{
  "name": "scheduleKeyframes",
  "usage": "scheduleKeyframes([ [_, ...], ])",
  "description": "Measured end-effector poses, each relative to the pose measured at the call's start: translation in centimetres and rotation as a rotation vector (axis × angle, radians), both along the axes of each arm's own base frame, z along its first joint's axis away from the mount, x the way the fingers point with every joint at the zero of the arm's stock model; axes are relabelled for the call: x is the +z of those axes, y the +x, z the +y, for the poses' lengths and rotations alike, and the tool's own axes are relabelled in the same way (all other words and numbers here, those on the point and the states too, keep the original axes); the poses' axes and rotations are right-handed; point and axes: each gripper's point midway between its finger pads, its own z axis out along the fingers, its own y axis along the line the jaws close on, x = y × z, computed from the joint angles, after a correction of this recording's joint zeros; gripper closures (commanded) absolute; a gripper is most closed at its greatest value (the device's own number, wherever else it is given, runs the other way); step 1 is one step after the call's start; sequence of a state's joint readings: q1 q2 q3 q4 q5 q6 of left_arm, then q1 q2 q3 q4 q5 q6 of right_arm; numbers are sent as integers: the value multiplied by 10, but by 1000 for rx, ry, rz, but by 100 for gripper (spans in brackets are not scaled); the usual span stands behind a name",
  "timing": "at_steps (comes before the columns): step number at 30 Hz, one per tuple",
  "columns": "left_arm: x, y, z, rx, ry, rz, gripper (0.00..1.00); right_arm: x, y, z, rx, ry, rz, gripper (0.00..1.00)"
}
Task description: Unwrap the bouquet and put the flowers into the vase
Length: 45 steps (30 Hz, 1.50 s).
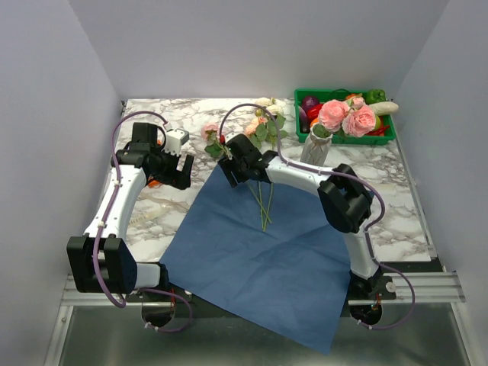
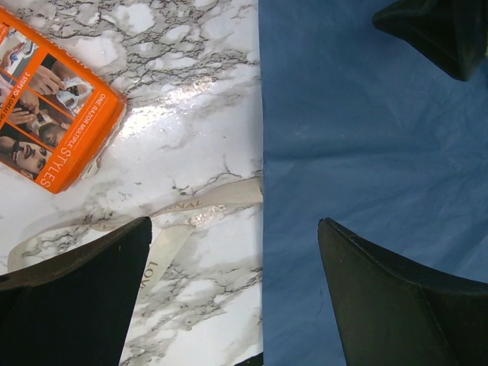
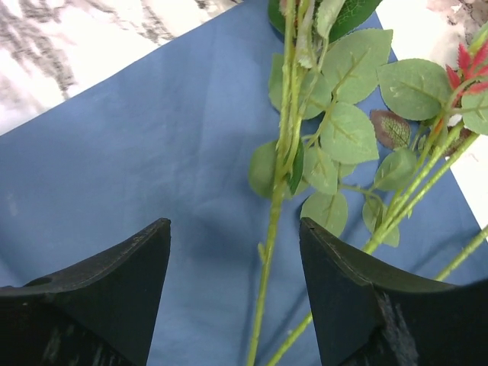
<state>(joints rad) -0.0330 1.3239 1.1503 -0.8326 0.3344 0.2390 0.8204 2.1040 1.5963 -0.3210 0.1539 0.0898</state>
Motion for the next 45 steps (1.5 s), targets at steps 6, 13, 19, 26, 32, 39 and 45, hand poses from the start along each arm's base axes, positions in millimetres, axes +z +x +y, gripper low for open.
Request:
scheduleKeyframes([
  [6, 0, 0, 0, -1, -3, 0, 1, -25, 16, -5, -25, -34, 45, 41],
  [13, 0, 0, -1, -4, -6, 1, 1, -34, 22, -8, -39, -24, 87, 83],
  [19, 0, -1, -1, -3, -6, 2, 1, -31, 18, 0, -18, 17, 107, 99],
  [26, 0, -1, 0, 0, -6, 4, 1, 40, 14, 3, 26, 120, 5, 99],
  [32, 1, -1, 1, -3, -19, 5, 1, 205, 0, 6, 100, 344, -290, 99],
  [39, 3, -3, 8, 10, -53, 12, 1, 365, -66, -37, 190, 567, -643, 99],
  [45, 4, -4, 4, -1, -73, 13, 1, 401, -91, -66, 203, 599, -750, 99],
])
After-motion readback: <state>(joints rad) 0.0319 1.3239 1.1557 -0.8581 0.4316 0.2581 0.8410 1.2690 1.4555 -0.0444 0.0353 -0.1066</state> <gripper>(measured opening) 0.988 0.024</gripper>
